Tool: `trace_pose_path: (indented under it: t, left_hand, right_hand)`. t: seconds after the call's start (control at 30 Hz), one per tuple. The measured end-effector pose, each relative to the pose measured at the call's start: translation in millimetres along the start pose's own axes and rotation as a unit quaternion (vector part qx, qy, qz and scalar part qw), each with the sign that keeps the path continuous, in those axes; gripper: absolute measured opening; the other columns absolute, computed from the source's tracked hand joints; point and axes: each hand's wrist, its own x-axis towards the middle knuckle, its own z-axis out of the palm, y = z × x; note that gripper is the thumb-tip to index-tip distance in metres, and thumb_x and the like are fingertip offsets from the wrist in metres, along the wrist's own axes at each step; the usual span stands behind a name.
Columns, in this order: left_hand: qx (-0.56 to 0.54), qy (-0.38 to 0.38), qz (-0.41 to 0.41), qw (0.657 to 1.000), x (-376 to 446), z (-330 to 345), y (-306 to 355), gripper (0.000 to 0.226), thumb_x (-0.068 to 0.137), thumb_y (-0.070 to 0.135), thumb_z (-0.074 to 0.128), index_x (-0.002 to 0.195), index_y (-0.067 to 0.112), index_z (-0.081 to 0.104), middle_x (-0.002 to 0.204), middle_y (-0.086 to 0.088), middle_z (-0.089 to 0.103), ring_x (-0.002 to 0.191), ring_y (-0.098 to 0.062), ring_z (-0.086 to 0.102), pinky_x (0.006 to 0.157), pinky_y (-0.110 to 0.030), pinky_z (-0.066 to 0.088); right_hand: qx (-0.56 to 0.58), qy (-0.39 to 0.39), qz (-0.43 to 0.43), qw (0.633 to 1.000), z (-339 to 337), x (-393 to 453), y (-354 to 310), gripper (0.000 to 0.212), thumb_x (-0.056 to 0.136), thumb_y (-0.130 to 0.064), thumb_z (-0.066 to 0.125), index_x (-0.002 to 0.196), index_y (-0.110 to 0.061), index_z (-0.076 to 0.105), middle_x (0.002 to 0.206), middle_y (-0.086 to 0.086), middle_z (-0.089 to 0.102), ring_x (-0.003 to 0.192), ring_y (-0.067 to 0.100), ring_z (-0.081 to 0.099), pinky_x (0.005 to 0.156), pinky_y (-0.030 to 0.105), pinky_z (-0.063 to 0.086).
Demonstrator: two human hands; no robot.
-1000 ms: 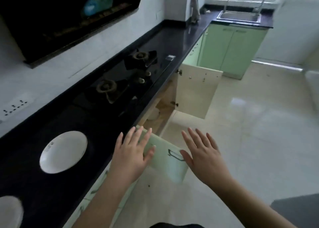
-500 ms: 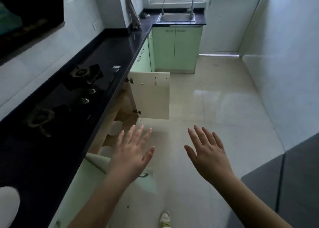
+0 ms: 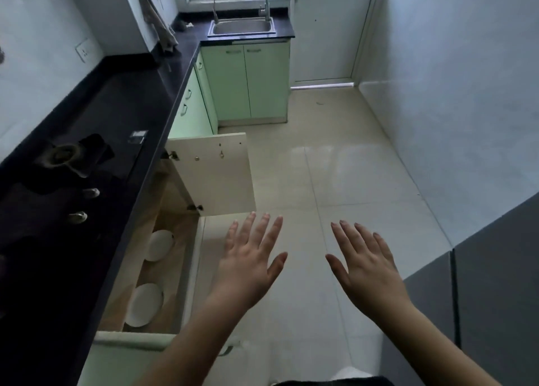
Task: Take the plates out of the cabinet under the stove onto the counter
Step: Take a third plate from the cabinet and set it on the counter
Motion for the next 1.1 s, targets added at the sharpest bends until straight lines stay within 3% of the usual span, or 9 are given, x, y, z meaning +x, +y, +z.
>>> trace_pose_path:
  t: [0.27,0.43,0.63,0.73,0.83,0.97,1.1]
  left_hand:
    - [0.007,-0.003,-0.006,1.0,80,14,16,0.065,0.098,0.06,0.008,0.14,0.038,-0.036,0.166,0.007,-0.013,0.149,-0.017,-0.021,0.11,-0.035,-0.029]
    - [0.02,-0.004,-0.044,0.999,137,16,35,0.066,0.097,0.06,0.005,0.152,0.035,-0.022,0.164,0.007,-0.019,0.147,-0.014,-0.026,0.111,-0.034,-0.028]
    - [0.023,-0.005,-0.104,0.994,177,16,45,0.066,0.095,0.062,-0.003,0.152,0.035,-0.021,0.163,0.008,-0.021,0.145,-0.013,-0.03,0.114,-0.034,-0.025]
    - [0.02,-0.004,-0.133,0.991,185,16,41,0.066,0.094,0.062,-0.004,0.153,0.035,-0.02,0.163,0.009,-0.022,0.141,-0.011,-0.036,0.112,-0.032,-0.028]
    - [0.027,-0.002,-0.162,0.986,190,18,27,0.068,0.093,0.061,-0.003,0.153,0.034,-0.02,0.164,0.008,-0.019,0.145,-0.012,-0.03,0.114,-0.035,-0.025]
    - [0.015,0.015,-0.203,0.979,191,18,-2,0.064,0.093,0.064,-0.006,0.147,0.04,-0.03,0.165,0.009,-0.015,0.148,-0.014,-0.023,0.114,-0.034,-0.024]
    - [0.005,0.038,-0.258,0.965,193,23,-38,0.067,0.09,0.068,-0.012,0.15,0.039,-0.024,0.165,0.009,-0.01,0.147,-0.012,-0.022,0.114,-0.032,-0.025]
  right_hand:
    - [0.015,-0.01,0.006,1.0,-1,68,52,0.066,0.094,-0.059,0.004,0.154,-0.031,-0.002,0.163,-0.006,0.008,0.15,0.016,0.001,0.117,0.034,-0.009]
    - [0.027,-0.021,-0.039,0.999,-6,130,87,0.067,0.094,-0.058,0.003,0.154,-0.03,-0.002,0.164,-0.006,0.005,0.15,0.016,0.0,0.117,0.034,-0.008]
    - [0.033,-0.027,-0.11,0.993,-17,195,109,0.065,0.096,-0.057,0.01,0.155,-0.029,0.005,0.163,-0.006,0.012,0.15,0.018,0.006,0.119,0.036,-0.001]
    - [0.032,-0.036,-0.14,0.989,-16,218,108,0.064,0.097,-0.057,0.013,0.155,-0.03,0.003,0.163,-0.007,0.009,0.15,0.018,0.004,0.119,0.036,-0.003]
    - [0.036,-0.042,-0.168,0.984,-15,243,100,0.063,0.099,-0.055,0.017,0.155,-0.029,0.006,0.163,-0.006,0.011,0.15,0.018,0.005,0.119,0.036,-0.003]
    - [0.029,-0.051,-0.217,0.975,-9,279,77,0.064,0.096,-0.058,0.01,0.154,-0.03,0.004,0.163,-0.007,0.008,0.15,0.017,0.002,0.119,0.036,-0.005]
    - [0.03,-0.059,-0.272,0.96,-2,315,38,0.068,0.094,-0.061,0.003,0.155,-0.03,0.009,0.163,-0.006,0.012,0.15,0.018,0.004,0.12,0.037,-0.002]
